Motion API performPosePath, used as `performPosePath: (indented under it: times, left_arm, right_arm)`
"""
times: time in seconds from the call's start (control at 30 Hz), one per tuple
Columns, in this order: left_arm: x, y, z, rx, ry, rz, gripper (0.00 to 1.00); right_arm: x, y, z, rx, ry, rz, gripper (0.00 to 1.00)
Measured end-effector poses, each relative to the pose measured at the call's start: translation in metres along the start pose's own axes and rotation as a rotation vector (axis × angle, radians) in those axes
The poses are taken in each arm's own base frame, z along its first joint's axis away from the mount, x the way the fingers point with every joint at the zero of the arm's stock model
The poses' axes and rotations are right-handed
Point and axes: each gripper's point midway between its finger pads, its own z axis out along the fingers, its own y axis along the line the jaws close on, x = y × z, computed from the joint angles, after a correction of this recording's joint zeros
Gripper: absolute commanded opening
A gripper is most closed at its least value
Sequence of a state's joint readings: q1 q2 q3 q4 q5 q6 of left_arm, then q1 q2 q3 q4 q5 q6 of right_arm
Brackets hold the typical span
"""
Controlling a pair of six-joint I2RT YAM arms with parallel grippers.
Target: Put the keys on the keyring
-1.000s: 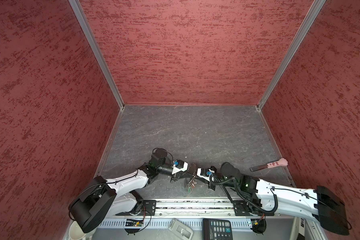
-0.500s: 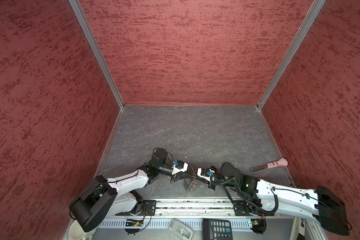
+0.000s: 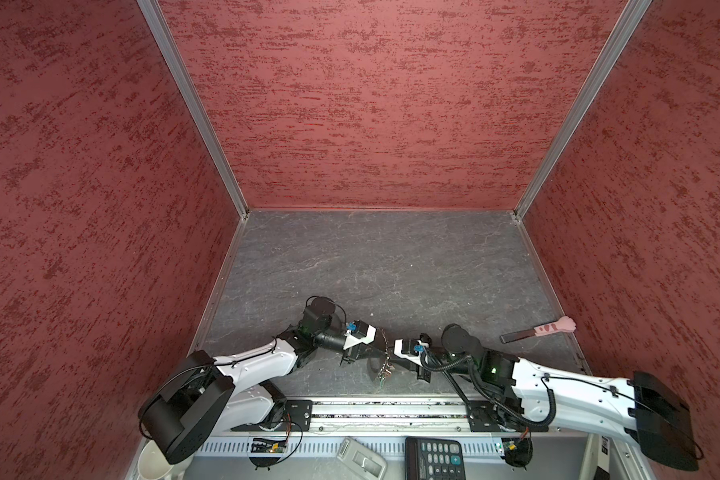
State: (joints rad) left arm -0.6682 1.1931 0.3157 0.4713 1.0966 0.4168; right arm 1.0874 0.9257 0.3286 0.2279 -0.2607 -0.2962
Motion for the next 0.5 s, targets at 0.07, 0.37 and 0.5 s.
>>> performPosePath:
  times: [0.07,0.37,0.5]
  left_arm:
    - [0.0000,0.0003,0.0000,-0.002,0.000,0.000,0.00]
    - [-0.0001,0.0016,-0.0002,-0.010,0.002,0.003,0.00]
    - [0.0002,0.0025,-0.0002,-0.016,0.004,0.003,0.00]
  right_arm:
    - [-0.0002,0.0006,0.0000,-0.003,-0.001,0.000,0.27]
    - [0.0001,0.0001,0.0000,0.000,0.000,0.000,0.16]
    - [0.0002,-0.0020,-0.0003,0.012,0.002,0.003,0.12]
